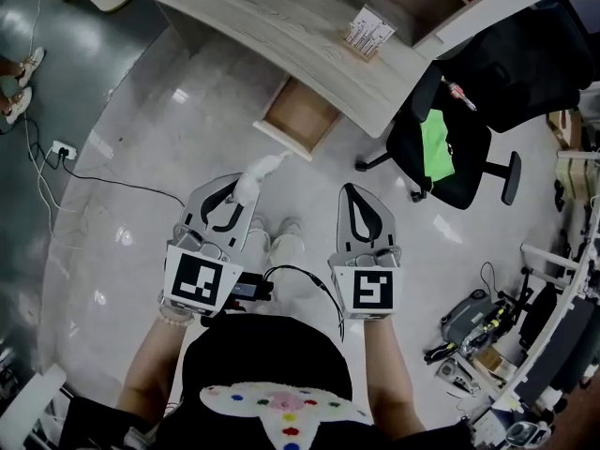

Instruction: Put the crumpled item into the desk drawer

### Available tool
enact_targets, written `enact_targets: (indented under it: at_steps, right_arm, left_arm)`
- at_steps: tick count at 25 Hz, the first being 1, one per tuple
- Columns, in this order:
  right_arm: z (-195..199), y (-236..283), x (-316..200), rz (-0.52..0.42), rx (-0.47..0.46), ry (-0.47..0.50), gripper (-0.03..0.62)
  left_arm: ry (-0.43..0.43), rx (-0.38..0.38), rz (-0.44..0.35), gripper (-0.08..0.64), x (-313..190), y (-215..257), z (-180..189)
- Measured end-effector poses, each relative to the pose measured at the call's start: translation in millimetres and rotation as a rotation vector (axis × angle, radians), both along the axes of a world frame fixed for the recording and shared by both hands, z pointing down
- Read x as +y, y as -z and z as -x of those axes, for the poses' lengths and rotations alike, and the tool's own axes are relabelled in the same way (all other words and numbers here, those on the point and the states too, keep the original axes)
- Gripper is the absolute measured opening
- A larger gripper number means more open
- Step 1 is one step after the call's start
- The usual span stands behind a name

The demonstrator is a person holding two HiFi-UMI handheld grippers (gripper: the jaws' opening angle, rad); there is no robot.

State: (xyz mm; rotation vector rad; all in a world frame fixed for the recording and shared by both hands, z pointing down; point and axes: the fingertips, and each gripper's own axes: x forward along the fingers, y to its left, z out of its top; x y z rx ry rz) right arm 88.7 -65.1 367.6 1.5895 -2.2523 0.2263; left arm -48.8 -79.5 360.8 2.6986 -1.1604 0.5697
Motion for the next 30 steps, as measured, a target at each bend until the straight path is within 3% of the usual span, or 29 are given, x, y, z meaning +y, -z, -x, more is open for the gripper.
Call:
enact_targets:
  at_steps: [8,20,30]
  right_arm:
    - [-7,-43,-16,0.024,0.013,-0.012,0.003]
    - [-25,-105,-29,0.075,0.006,-0.085,0.003]
    - [-23,-154,-48,0.107,0.018,-0.072,0.003]
  left_arm:
    - [-0.029,-0.023,0.014,0.06,-14,-36,-10]
    - [0.024,-0.012,0.105,0.06,-39,-112,-13]
    - [-0.023,-0.021,0.118,0.06,-80,-180,-39]
